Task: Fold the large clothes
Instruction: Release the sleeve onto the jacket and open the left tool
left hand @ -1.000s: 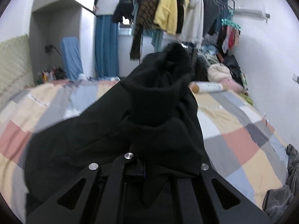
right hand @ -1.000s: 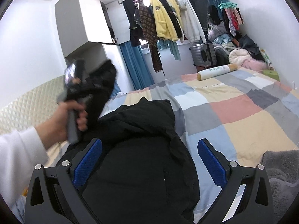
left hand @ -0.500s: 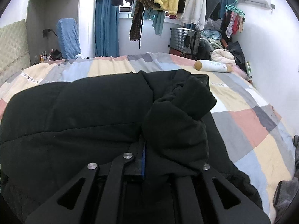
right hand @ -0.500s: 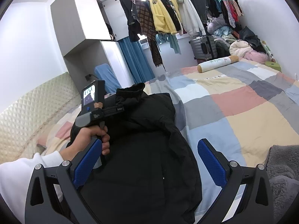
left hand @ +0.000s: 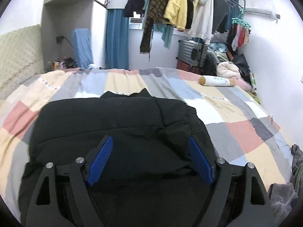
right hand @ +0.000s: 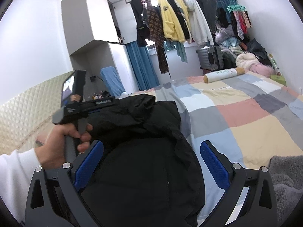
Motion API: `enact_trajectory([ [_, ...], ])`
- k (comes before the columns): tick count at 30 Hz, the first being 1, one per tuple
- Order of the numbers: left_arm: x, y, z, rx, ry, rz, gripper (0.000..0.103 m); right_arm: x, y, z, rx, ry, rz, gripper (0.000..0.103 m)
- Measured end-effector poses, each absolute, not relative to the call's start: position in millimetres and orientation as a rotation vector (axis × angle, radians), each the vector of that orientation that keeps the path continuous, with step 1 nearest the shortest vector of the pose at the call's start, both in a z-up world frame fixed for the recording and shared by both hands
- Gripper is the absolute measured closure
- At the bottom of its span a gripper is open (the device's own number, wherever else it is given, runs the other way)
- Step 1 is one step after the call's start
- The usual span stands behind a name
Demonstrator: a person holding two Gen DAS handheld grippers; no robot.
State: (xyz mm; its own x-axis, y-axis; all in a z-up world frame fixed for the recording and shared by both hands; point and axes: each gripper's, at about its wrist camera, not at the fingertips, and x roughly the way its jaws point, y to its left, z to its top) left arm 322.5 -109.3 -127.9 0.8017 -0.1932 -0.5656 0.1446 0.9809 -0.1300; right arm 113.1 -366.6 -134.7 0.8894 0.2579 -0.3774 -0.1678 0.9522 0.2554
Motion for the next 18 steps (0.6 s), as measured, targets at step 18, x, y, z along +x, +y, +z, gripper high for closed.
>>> enact_trajectory([
  [18,204.6,-34.5,-100.2,-0.069,0.554,-0.160,0.021,105.9,-342.2,-125.8,0.170,0.380,0.239,0.000],
])
